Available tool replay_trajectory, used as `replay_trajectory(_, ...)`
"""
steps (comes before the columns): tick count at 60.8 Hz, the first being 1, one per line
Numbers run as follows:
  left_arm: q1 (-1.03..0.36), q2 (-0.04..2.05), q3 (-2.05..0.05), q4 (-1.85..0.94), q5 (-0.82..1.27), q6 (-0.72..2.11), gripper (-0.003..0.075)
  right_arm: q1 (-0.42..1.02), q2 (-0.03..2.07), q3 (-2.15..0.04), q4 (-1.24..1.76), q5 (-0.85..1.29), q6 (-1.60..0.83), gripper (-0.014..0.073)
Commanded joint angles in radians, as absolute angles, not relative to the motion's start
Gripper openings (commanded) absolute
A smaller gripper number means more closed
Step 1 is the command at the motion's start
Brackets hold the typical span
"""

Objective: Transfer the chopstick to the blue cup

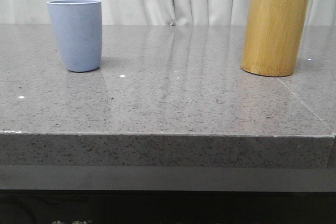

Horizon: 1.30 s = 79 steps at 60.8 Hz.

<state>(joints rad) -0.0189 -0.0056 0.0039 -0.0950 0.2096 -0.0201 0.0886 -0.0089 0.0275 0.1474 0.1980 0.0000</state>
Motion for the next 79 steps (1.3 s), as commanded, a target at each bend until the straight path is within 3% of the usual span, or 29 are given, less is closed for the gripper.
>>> replay_trajectory(1, -0.017, -0.029, 0.006, -0.104, 0.123, -0.027, -0.0018, 0.086, -0.028, 0.024, 0.151, 0.125, -0.009, -0.0067)
replay_trajectory(56, -0.017, -0.029, 0.006, -0.104, 0.119, -0.027, -0.0018, 0.086, -0.028, 0.024, 0.151, 0.125, -0.009, -0.0067)
replay_trajectory(79, -0.014, -0.029, -0.020, -0.084, -0.121, -0.024, -0.0018, 0.086, -0.028, -0.015, 0.155, 0.024, -0.009, -0.0067)
